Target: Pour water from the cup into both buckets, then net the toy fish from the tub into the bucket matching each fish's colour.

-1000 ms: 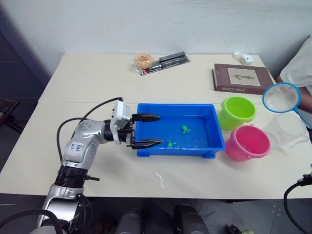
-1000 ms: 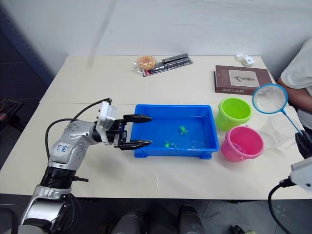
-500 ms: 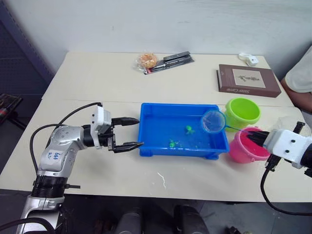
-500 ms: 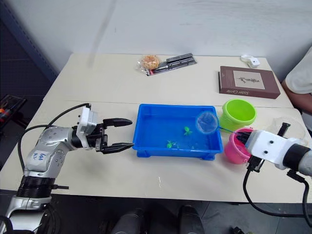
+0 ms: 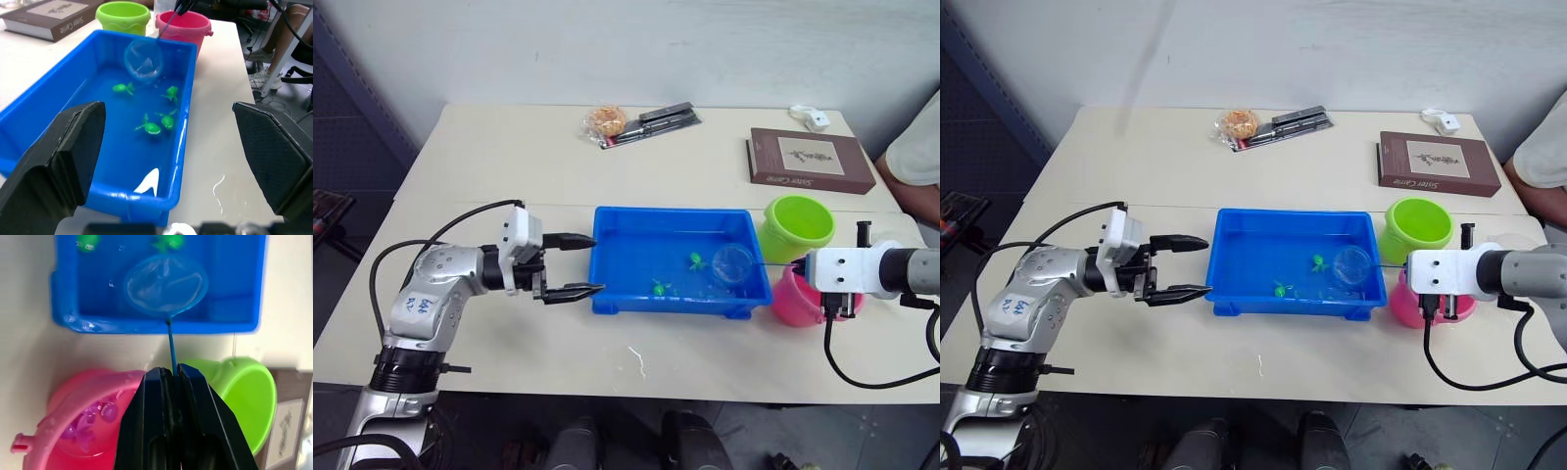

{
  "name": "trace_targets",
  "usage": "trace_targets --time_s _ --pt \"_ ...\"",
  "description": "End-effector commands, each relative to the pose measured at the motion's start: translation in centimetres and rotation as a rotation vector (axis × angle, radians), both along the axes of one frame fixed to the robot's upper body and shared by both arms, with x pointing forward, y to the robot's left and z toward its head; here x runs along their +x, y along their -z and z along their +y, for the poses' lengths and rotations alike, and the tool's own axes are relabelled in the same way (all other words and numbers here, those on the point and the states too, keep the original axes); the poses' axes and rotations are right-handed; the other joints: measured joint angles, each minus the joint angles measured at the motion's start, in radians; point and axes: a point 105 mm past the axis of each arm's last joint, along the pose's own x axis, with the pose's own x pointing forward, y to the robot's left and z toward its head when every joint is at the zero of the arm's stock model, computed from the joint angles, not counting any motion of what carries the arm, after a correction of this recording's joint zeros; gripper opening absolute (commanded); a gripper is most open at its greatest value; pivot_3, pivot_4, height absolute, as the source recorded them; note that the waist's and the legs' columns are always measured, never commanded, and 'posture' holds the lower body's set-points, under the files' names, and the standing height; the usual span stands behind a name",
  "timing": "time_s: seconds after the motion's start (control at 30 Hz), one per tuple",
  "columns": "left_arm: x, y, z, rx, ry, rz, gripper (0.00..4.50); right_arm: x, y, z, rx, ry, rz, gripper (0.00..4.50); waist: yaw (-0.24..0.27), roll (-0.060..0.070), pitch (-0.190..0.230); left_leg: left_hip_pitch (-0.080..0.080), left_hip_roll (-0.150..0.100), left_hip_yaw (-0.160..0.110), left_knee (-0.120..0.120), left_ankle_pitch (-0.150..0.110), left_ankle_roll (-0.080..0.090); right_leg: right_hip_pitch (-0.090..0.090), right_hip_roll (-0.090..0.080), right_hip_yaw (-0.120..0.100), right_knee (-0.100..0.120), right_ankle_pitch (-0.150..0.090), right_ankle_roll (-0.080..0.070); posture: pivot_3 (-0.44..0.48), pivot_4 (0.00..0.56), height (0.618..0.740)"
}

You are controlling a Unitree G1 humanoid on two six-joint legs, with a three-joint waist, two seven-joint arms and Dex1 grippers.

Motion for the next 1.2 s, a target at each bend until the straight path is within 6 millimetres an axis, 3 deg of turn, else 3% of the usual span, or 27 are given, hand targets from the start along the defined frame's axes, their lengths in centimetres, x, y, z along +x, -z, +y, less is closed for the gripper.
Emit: trace_targets --time_s 0.03,0.3,0.57,0.93,1.2 --pt "0.3 -0.6 -0.4 -0.006 0.0 -0.034 4.45 -0.2 -0.1 0.6 -0.024 -0.06 0.057 0.0 -0.001 0.0 0.0 0.0 0.0 0.0 0.0 0.0 0.0 0.0 0.0 0.0 0.0 0.0 0.0 0.0 0.15 0.738" --pt "0.2 -0.5 -0.9 -0.017 0.007 -0.036 4.45 0.0 0.3 2.0 -0.038 -0.118 0.137 0.0 0.0 0.0 0.0 -0.004 0.0 -0.002 0.001 0.0 0.0 -0.002 0.0 -0.002 0.002 0.0 0.0 0.0 0.15 0.738" --pt "0.2 -0.4 -0.6 -0.018 -0.005 -0.036 4.45 0.0 0.8 3.0 0.069 -0.085 0.179 0.0 0.001 0.0 0.0 -0.008 0.0 -0.005 0.005 0.0 0.0 -0.003 0.0 -0.005 0.002 0.0 0.0 0.0 0.15 0.738" --pt "0.1 -0.3 -0.3 -0.015 -0.022 -0.036 4.45 0.8 -0.3 3.0 0.327 0.048 0.212 0.0 0.002 0.0 0.0 -0.009 0.0 -0.008 0.007 0.0 0.0 -0.002 -0.001 -0.008 0.003 0.0 0.0 0.0 0.15 0.738" --pt "0.3 -0.3 -0.2 -0.009 -0.026 -0.041 4.45 1.0 -1.4 2.0 0.553 0.208 0.279 0.0 0.002 0.0 0.0 -0.01 0.0 -0.009 0.007 0.0 0.0 -0.002 -0.001 -0.009 0.003 0.0 0.0 0.0 0.15 0.738"
